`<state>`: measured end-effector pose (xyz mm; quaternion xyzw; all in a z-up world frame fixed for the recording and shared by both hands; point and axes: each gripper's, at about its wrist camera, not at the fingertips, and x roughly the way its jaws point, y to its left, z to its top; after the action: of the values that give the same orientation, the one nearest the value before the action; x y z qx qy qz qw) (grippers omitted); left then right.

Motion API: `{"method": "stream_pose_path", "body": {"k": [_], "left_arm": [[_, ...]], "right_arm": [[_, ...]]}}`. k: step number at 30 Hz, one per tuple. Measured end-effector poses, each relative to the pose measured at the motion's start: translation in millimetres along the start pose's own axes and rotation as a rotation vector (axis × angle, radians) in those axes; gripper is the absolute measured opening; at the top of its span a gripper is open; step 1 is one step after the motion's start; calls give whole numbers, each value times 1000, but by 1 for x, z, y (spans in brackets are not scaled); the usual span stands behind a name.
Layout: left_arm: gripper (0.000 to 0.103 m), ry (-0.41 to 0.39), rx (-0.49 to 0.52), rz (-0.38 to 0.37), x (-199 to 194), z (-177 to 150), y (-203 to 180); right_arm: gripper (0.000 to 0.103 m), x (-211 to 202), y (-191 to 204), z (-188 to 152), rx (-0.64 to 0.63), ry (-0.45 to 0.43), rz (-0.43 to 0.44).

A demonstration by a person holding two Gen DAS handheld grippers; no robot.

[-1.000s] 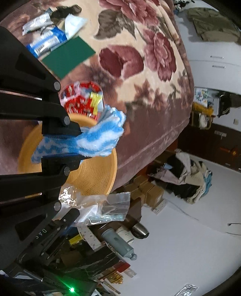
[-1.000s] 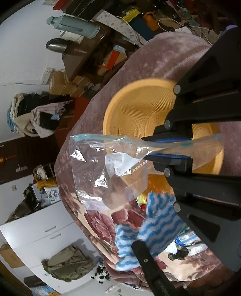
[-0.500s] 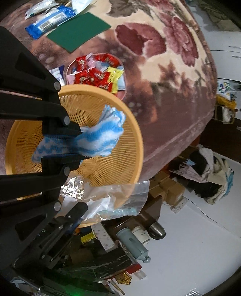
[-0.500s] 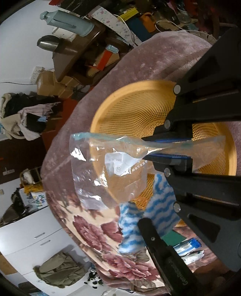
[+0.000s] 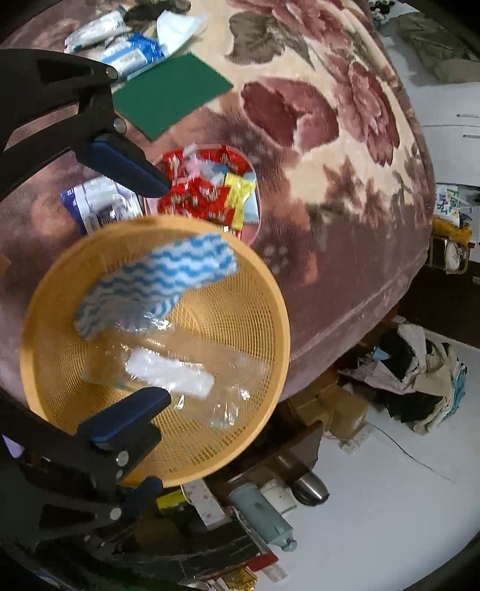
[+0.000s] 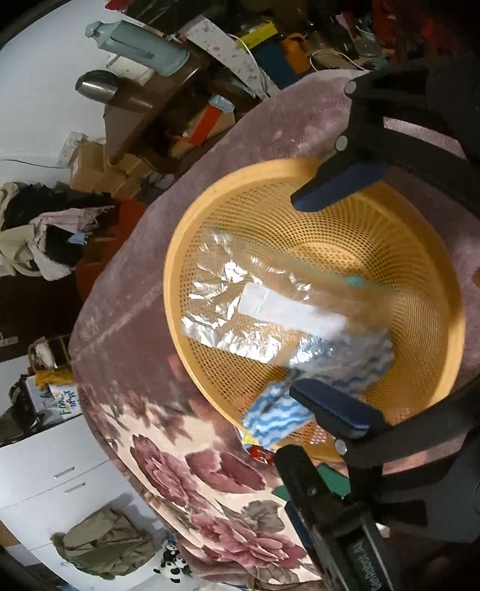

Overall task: Organize soft objects
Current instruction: 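Open both tools to drop the cloth and zip bag into the basket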

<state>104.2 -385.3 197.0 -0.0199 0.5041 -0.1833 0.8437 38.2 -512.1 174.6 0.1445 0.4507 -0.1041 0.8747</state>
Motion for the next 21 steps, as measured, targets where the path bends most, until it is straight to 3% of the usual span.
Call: {"method": "stream_pose_path", "body": {"k": [5,10,21], "left_arm": [[103,-12,6,67,-12,-10,12],[103,-7,17,134,-21,-23,26],[103,23,-18,174,-35,-53,66]], "right_arm": [[95,-3,4,-4,-5,16,-24],[103,-5,10,-12,-16,26,-55],[103,-11,34,-29,-47,66,-74]]}}
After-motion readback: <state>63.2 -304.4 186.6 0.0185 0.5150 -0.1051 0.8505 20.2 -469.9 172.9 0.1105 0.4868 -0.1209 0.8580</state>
